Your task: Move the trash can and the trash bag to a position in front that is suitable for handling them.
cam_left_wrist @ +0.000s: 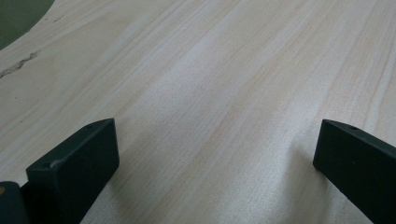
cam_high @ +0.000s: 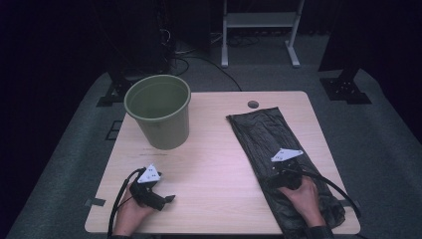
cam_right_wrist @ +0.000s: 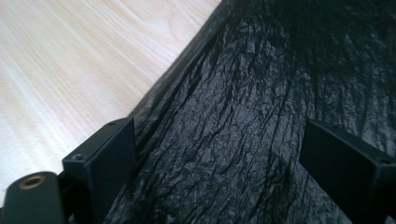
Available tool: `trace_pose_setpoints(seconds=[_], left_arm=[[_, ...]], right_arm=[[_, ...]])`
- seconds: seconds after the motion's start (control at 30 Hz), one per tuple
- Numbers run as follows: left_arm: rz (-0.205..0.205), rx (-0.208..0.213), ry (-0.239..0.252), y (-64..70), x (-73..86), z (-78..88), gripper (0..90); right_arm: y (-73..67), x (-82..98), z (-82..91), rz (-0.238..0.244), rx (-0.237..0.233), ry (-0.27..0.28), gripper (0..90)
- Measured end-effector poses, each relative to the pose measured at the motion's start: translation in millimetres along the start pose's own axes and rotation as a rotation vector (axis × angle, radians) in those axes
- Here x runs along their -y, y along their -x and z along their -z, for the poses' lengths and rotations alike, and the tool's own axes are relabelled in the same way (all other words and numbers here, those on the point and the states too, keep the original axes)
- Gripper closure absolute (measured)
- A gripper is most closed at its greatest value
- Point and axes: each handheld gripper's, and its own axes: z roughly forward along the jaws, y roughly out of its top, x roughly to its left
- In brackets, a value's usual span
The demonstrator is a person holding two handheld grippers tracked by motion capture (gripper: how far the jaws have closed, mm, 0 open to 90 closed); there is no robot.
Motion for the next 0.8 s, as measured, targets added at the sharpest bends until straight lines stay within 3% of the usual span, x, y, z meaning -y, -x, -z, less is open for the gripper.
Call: trace_pose_setpoints(seconds=[0.13,0.33,0.53,0.8], left_arm=[[0.0,0.0,-0.001,-0.2,0.0,0.0,0.0],[0.002,0.005,0.004,-0.6,0.0,0.2,0.0],[0.012,0.007,0.005,-2.1,-1.7,4.0,0.0],[0.054,0.003,0.063,-6.8,-16.1,21.9,0.0]], right_arm=[[0.3,2.4,-5.6,0.003,0.003,0.005,9.3],[7.7,10.8,-8.5,-0.051,-0.045,0.06,9.4],[9.8,11.0,-8.7,-0.06,-0.055,0.055,9.4],[9.7,11.1,-8.7,-0.061,-0.055,0.056,9.4]])
